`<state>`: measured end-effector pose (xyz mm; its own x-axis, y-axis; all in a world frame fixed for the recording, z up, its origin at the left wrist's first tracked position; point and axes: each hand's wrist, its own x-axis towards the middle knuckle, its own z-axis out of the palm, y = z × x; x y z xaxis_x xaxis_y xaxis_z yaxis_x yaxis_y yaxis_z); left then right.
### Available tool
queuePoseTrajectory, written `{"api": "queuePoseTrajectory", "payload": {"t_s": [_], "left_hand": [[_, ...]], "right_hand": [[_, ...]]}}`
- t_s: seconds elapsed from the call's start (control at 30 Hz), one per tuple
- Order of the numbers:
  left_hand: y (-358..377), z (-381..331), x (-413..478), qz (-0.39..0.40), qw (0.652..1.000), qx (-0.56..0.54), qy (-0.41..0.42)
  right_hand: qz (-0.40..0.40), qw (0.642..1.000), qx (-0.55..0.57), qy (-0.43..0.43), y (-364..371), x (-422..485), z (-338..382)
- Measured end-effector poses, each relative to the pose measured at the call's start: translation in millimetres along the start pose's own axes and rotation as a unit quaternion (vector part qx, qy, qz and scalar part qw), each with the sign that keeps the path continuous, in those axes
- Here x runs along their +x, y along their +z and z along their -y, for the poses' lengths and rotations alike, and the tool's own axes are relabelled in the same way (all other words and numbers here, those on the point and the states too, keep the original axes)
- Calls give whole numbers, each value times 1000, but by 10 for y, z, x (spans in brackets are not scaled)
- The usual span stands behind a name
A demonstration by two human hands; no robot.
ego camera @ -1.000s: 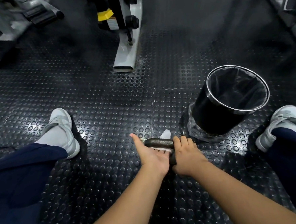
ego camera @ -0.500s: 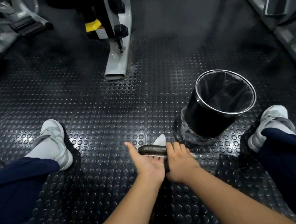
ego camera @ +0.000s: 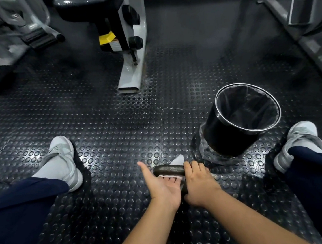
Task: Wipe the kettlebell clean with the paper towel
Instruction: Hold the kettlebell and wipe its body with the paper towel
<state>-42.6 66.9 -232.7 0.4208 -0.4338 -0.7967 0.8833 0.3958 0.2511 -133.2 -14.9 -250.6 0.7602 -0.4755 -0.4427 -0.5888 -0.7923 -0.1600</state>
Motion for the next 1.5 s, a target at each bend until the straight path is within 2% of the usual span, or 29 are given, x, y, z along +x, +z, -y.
{"api": "queuePoseTrajectory", "payload": {"t_s": [0.13,0.23,0.33,0.63,0.83,1.03,1.17,1.33,1.5], "left_hand": [[3,-25,-47,-18,1000,16,15],[47,9,-30,3,999,46,12],[17,8,9,18,999,29,1],[25,58,-57,-38,999,11,16],[27,27,34,2,999,45,-5],[-15,-57,-101,-16,999,41,1],[-37,-121,-49,-5,990,137,-9],[-143,-301,-50,-35,963,267,15],[-358,-412,-132,4,914,405,12]], "right_hand": [[1,1000,1,-3,-11,-1,-5],[0,1000,7,-4,-22,-9,-2],[3,1000,0,-3,-16,-15,1],[-5,1000,-4,-4,-5,-11,-22],[-1,1000,1,0,1,16,-3],[-3,1000,5,0,26,2,-11],[-3,1000,11,2,-12,-9,-7],[3,1000,5,0,4,-29,6],[4,1000,2,4,33,-20,6]]}}
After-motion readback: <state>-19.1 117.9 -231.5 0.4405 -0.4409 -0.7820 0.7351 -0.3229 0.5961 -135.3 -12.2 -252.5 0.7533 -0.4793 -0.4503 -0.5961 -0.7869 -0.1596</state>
